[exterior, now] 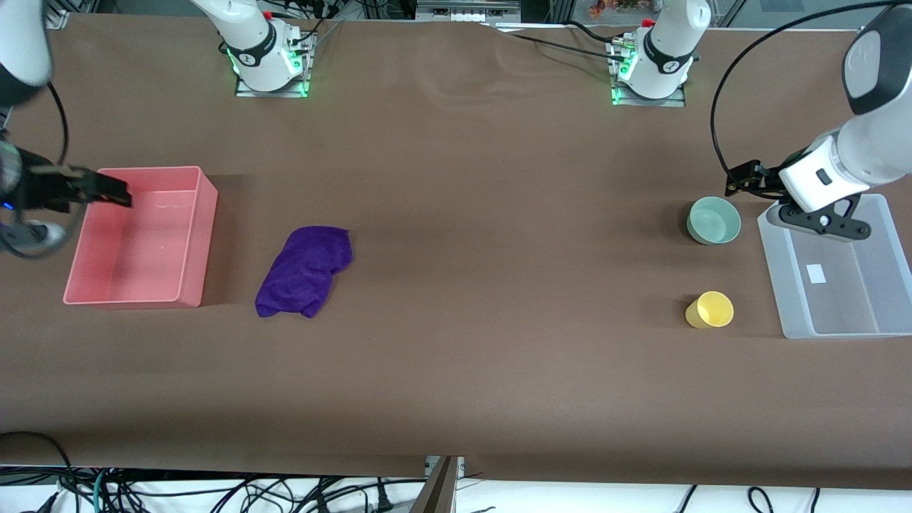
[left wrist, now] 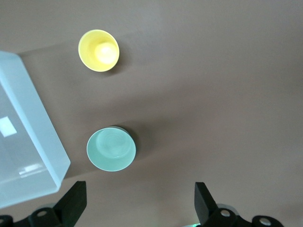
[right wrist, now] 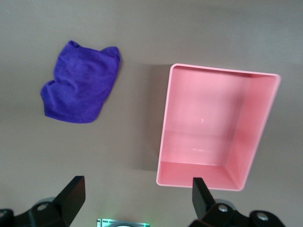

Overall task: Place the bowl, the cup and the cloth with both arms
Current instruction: 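Move the right gripper to the purple cloth while the left gripper reaches the green bowl, then grasp the purple cloth with the right gripper while the left gripper grasps the bowl, then drop the cloth into the pink bin while the left gripper places the bowl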

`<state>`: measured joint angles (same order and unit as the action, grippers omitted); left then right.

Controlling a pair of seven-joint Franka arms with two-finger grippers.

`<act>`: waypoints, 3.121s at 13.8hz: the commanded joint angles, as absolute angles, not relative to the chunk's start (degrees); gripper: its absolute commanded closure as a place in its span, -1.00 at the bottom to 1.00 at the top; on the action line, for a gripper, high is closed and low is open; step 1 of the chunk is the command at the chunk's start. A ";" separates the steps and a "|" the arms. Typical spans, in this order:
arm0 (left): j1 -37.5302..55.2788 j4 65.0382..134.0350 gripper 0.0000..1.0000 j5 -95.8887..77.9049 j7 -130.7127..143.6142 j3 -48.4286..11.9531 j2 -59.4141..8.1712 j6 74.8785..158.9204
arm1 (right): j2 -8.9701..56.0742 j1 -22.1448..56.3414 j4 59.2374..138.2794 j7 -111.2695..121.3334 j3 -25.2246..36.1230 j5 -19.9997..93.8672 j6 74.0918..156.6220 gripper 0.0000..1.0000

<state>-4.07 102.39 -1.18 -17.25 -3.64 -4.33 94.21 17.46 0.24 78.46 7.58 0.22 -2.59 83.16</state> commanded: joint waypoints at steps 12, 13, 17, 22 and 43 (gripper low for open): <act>-13.62 135.44 -1.00 7.63 -64.42 -3.78 -10.26 144.73 | 24.86 7.20 113.46 -14.85 -5.54 -2.55 133.75 -1.00; -14.23 135.35 -0.99 8.43 -64.86 -3.78 -11.94 146.23 | 26.18 7.73 113.38 -15.11 -5.54 -2.55 134.47 -1.00; -15.20 135.35 -0.19 9.23 -65.65 -3.78 -19.50 153.45 | 30.05 9.32 113.64 -18.90 -5.54 -2.55 140.35 -1.00; -15.12 134.82 1.00 9.23 -65.65 -3.87 -19.43 153.20 | 31.99 9.75 113.56 -18.55 -5.45 -2.81 143.17 0.60; -33.21 85.87 1.00 8.09 -78.92 -4.22 -39.80 121.34 | 25.48 9.76 86.56 32.52 24.87 -3.25 84.01 1.00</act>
